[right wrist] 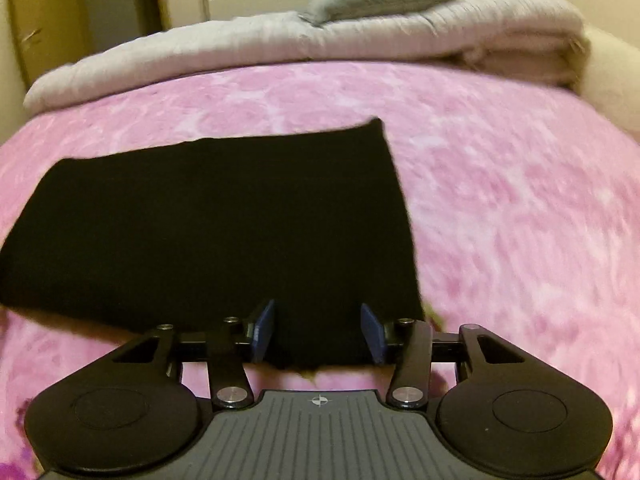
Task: Fold clothes
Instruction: 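Lay the folded edge down and open both grippers, then withdraw both grippers back from the folded black garment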
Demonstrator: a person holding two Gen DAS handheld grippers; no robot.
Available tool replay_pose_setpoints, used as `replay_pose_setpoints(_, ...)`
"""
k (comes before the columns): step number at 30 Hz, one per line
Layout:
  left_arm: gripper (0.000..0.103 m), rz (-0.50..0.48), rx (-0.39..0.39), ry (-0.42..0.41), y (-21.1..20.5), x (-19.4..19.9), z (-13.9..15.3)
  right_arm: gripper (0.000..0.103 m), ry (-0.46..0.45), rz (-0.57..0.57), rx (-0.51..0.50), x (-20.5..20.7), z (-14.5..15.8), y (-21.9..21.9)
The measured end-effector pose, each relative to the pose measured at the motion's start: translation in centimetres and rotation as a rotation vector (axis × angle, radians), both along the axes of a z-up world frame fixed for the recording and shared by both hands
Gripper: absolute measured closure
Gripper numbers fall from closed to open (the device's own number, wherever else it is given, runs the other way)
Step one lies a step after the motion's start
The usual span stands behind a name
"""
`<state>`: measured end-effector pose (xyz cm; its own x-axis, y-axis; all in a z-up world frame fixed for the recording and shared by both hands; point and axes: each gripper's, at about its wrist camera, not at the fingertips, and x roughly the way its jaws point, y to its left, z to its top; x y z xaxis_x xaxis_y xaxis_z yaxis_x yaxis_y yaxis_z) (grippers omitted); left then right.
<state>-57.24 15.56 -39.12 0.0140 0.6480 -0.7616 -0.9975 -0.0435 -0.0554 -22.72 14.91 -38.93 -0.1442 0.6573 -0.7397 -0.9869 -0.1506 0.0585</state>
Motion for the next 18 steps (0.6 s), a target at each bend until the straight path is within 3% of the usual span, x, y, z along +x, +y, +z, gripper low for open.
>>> replay_pose_setpoints(3, 0.093, 0.019, -0.023, 0.023, -0.7, 0.3, 1.3, 0.056, -0.033, -0.025, -0.038, 0.0, 1.2, -0.7)
replay_pose_setpoints(6, 0.077, 0.033, -0.021, 0.036, -2.8, 1.3, 2.6, 0.056, -0.021, -0.032, -0.051, -0.3, 1.7, -2.6)
replay_pose_setpoints(9, 0.076, 0.049, -0.054, 0.02, -4.9, 2.1, 2.8, 0.056, 0.018, -0.048, -0.098, -0.6, 1.5, -4.5)
replay_pose_setpoints(12, 0.076, 0.065, -0.088, 0.005, -6.7, 2.6, 2.5, 0.056, -0.003, -0.063, -0.159, -1.7, 1.2, -6.1)
replay_pose_setpoints(18, 0.075, 0.055, -0.092, 0.038, -10.0, 3.8, 3.6, 0.056, -0.004, -0.018, -0.13, -3.0, 3.0, -8.5)
